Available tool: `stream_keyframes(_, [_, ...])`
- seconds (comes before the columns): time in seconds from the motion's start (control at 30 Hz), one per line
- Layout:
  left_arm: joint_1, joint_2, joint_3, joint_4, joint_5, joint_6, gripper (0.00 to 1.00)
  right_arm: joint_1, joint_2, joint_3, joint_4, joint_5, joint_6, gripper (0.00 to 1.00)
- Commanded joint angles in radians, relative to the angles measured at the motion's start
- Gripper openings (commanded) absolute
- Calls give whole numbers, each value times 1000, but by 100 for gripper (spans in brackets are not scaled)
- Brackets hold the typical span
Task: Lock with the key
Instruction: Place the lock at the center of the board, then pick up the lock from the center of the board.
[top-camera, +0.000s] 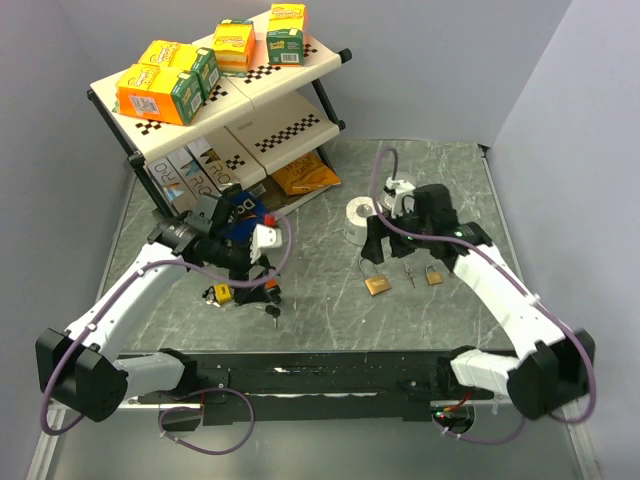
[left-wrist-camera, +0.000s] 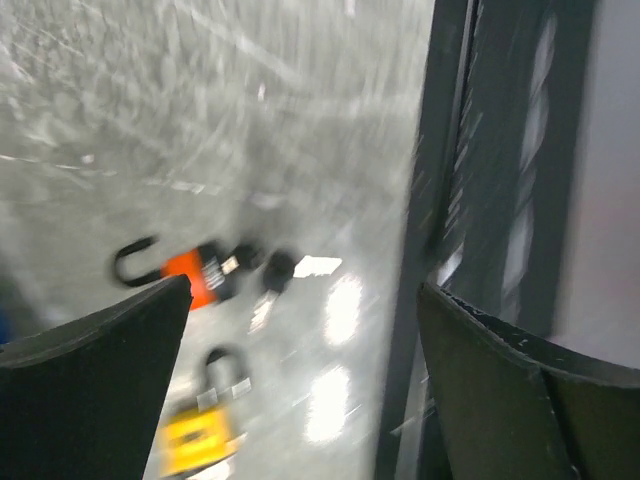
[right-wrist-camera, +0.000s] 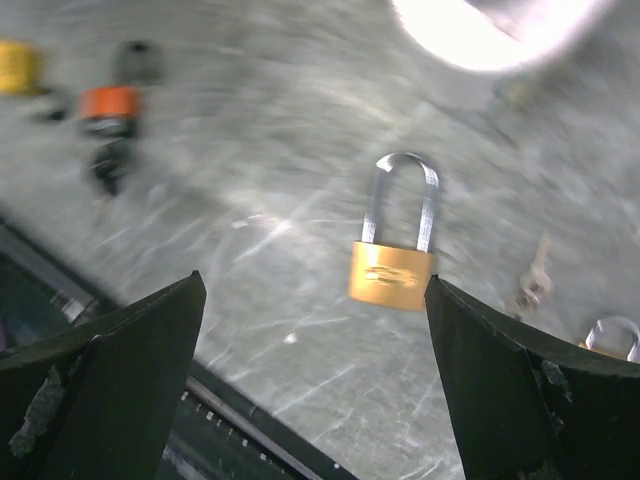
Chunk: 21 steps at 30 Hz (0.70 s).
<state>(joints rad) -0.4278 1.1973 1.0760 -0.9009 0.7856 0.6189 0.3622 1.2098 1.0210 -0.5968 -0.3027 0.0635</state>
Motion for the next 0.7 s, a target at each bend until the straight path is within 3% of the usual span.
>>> stream_keyframes(0.0, [3,27,53,-239,-89,594,98,-28,-130,31,39,-352,-169,99])
stream_keyframes(0.17, [3,91,27,-185,-121,829,95,-28,-49,94,-64,-463,-189,99])
stream_keyframes(0.33, [-5,286,125,-253,-152,994,90,-32,-30,83,-72,-527,-195,99])
stream_keyframes(0.67, [-9,447,110,-167,-213,1151,84,-46,37,97,-86,-602,-172,99])
